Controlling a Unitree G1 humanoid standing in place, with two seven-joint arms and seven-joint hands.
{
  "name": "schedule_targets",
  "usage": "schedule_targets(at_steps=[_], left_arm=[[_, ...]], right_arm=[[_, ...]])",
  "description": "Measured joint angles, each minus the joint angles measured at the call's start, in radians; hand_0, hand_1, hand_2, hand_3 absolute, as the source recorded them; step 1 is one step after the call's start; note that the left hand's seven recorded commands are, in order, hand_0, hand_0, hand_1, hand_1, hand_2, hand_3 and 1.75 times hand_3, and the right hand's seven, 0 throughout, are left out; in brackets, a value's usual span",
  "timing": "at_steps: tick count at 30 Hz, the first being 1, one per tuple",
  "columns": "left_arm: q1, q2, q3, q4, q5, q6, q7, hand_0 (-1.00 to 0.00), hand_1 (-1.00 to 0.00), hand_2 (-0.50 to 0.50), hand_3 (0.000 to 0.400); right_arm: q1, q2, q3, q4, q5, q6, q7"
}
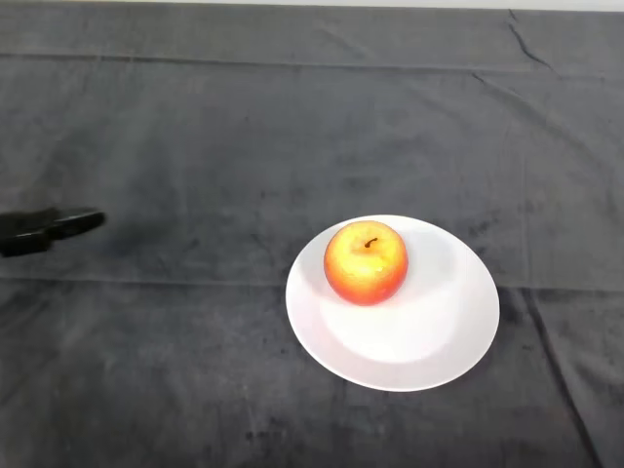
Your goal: Move the apple to the plate
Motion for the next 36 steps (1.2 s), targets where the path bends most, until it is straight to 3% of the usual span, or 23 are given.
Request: schedule_targets(at_steps=[7, 14, 25, 36], left_arm=[[0.043, 0.046, 0.1, 0.002, -0.044, 0.017, 0.001, 0.0, 0.0, 0.0, 0.0], [0.119, 0.056, 0.195, 0.023, -0.069, 0.054, 0.02, 0.0, 0.0, 0.0, 0.0], [0.146, 0.056, 0.258, 0.045, -0.086, 0.135, 0.092, 0.0, 0.0, 0.0, 0.0], [0.147, 0.055, 0.29, 0.045, -0.085, 0.214, 0.109, 0.0, 0.0, 0.0, 0.0]], right_arm=[[0.0, 0.0, 0.001, 0.001, 0.0, 0.0, 0.0], [0.001, 0.001, 0.0023, 0.003, -0.0002, 0.0, 0.0002], [0.001, 0.002, 0.0033, 0.003, -0.0002, 0.0, 0.0005], [0.001, 0.002, 0.0033, 0.003, -0.0001, 0.0, 0.0005]])
